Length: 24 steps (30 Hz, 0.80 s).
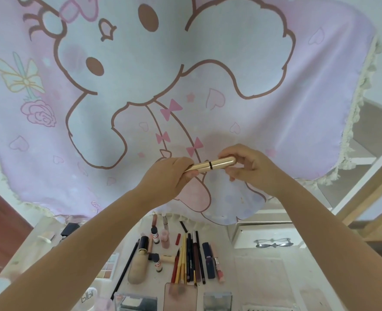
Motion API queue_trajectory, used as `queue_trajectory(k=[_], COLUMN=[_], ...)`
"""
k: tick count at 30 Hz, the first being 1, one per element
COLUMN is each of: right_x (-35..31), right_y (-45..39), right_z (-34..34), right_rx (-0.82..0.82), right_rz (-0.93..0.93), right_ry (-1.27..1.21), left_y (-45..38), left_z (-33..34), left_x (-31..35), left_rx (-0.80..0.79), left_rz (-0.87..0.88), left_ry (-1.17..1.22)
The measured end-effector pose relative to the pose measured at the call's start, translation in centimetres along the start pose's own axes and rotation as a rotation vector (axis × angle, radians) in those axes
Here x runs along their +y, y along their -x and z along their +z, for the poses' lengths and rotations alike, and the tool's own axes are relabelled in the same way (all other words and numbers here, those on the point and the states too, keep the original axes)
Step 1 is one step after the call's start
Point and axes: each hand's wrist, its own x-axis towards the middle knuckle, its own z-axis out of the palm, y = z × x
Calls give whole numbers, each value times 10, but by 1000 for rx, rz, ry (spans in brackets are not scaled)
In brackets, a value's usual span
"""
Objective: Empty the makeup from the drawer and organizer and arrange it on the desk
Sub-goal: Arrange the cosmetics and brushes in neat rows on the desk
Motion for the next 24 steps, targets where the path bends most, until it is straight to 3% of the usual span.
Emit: queue_trajectory(k=[2, 4, 7, 10, 24], right_x=[-1, -4, 0, 7, 36], right_y=[0, -1, -4, -1, 20], right_z=[2, 8, 12, 7, 9], right_rx=[-82, -65, 66, 108, 84], right_rz=[90, 170, 114, -11, 106], right_ry=[-53, -10, 63, -13, -102], left_y=[0, -1, -1, 2, 17], left_z=[-1, -3, -3, 0, 10], left_x=[0, 2, 2, -3, 8], left_rx=[-13, -41, -65, -86, -533], left_rz=[24, 46, 54, -30, -322], left_ry=[-32, -62, -72, 55, 168])
